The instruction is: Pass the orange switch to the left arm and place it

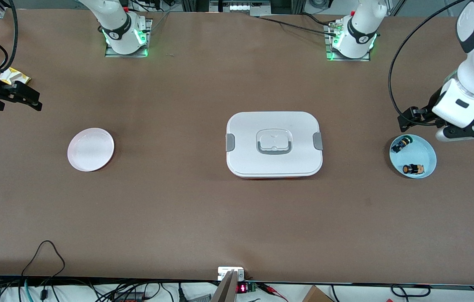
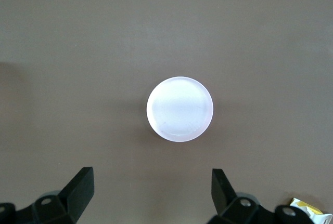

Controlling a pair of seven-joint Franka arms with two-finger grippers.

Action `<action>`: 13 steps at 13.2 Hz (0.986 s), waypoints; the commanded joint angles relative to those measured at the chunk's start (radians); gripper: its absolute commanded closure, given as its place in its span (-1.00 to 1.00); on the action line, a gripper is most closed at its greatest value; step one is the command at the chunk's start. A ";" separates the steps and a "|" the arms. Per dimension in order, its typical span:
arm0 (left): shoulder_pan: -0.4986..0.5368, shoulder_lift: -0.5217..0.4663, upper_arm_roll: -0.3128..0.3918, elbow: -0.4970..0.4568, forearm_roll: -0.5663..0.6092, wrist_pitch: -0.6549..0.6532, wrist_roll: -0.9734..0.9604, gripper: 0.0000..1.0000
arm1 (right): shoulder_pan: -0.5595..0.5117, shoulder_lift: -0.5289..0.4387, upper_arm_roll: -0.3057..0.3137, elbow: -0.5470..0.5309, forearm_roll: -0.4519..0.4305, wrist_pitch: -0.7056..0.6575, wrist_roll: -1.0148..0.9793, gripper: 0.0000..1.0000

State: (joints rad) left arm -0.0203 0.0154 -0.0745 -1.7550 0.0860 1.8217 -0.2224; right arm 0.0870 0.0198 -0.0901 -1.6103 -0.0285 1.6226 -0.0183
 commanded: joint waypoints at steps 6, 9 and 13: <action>-0.081 -0.083 0.088 -0.094 -0.026 0.009 -0.014 -1.00 | 0.003 0.000 0.001 0.018 0.001 -0.041 -0.019 -1.00; -0.079 -0.058 0.088 -0.061 -0.028 -0.005 -0.017 -1.00 | 0.003 0.000 0.000 0.018 0.002 -0.041 -0.014 -1.00; -0.069 -0.008 0.085 0.003 -0.029 -0.037 -0.020 -1.00 | 0.003 0.000 0.000 0.018 0.001 -0.041 -0.014 -1.00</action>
State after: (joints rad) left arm -0.0834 -0.0390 0.0020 -1.8242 0.0786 1.8356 -0.2318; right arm 0.0873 0.0197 -0.0901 -1.6099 -0.0286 1.6023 -0.0227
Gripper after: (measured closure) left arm 0.000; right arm 0.000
